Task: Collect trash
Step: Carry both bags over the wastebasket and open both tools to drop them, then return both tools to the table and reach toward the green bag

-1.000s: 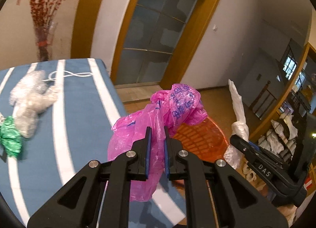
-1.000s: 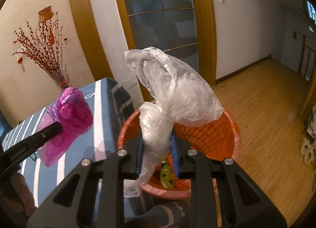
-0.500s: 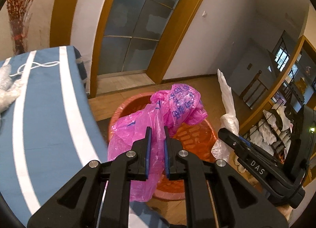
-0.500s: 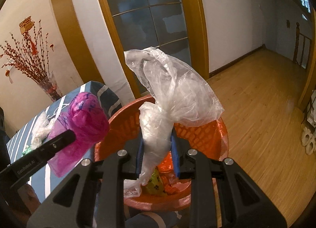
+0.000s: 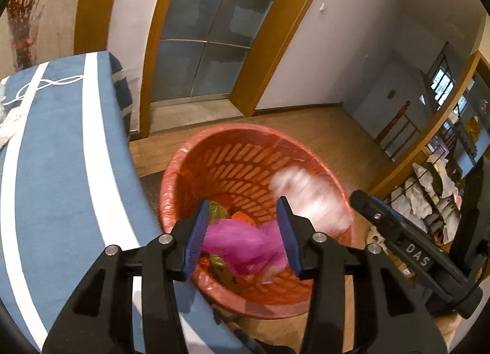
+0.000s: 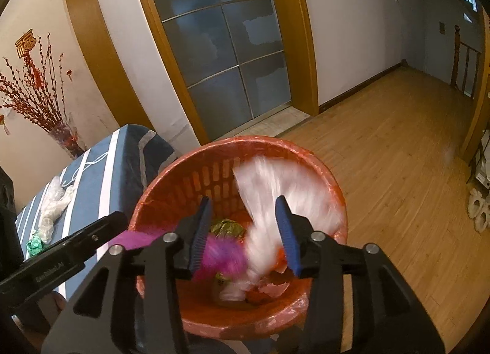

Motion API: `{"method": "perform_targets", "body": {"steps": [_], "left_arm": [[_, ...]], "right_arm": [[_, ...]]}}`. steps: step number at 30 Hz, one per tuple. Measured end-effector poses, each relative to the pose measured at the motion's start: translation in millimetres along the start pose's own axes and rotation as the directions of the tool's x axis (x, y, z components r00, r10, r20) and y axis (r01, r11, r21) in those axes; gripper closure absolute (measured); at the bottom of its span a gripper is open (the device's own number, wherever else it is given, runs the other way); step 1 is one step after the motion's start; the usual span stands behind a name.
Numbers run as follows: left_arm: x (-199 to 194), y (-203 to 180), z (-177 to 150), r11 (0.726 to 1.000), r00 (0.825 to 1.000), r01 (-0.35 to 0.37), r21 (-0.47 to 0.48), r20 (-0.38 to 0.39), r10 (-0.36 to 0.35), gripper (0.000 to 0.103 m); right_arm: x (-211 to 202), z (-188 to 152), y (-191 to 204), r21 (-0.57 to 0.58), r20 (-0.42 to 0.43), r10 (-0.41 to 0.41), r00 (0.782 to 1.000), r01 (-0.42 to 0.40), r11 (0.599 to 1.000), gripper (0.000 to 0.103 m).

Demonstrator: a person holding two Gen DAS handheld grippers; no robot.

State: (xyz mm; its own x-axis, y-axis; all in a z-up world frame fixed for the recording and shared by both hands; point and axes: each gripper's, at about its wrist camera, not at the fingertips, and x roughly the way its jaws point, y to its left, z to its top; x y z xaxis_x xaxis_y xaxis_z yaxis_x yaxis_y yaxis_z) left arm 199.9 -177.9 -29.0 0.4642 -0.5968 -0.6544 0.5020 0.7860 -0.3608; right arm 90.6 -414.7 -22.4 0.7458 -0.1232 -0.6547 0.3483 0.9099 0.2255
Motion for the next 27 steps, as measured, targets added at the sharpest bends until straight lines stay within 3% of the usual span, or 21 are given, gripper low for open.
{"method": "perform_targets", "body": {"steps": [7,21,27], "left_arm": [[-12,15,-4,0.998,0.997,-0.07,-0.012,0.025,0.07,0.046],[-37,47,-8,0.985,0.985,-0.166,-0.038,0.046,0.167,0.041],[-59,69,-13,0.972,0.97,-0.23,-0.04,0.076,0.233,0.04]], "right_arm": [[-8,-4,-1,-0.018,0.021,-0.027,0.999,0.027,0.999,0.044],[-19,-6,29,-0.073,0.029,-0.004,1.0,0.007,0.997,0.042],[-22,-10,54,-0.107,0.023,0.023,0.999,-0.02,0.994,0.042]]}}
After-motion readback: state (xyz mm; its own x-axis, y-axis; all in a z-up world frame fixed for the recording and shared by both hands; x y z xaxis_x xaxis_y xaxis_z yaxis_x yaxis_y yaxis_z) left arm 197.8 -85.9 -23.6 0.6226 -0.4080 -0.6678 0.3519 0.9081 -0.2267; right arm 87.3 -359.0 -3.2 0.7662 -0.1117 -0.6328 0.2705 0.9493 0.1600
